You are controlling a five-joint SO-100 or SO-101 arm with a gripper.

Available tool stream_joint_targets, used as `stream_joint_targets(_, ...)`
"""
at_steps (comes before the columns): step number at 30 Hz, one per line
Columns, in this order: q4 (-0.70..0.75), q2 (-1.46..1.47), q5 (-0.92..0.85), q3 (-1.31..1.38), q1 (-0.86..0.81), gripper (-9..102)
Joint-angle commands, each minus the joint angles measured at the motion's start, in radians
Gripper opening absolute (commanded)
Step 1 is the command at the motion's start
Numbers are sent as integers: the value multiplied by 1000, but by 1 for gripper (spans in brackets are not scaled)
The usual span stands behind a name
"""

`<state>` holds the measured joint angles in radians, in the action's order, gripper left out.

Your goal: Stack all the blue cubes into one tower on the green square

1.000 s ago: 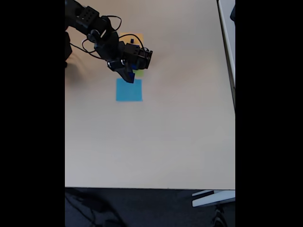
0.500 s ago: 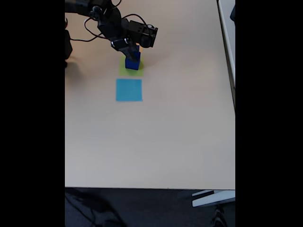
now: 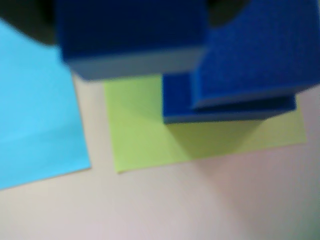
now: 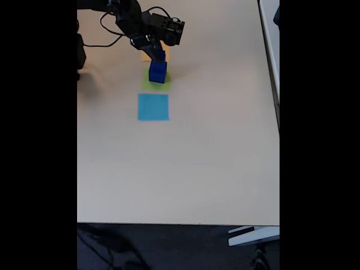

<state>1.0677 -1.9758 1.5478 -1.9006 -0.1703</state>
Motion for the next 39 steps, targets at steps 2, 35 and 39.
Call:
stream_joint_targets(2,-5,-75,28,-20,25,0)
stream_joint_targets(35,-215,-83,77,-186,100,0)
stream_joint_targets(39,-218,-86,92,-202,109,0)
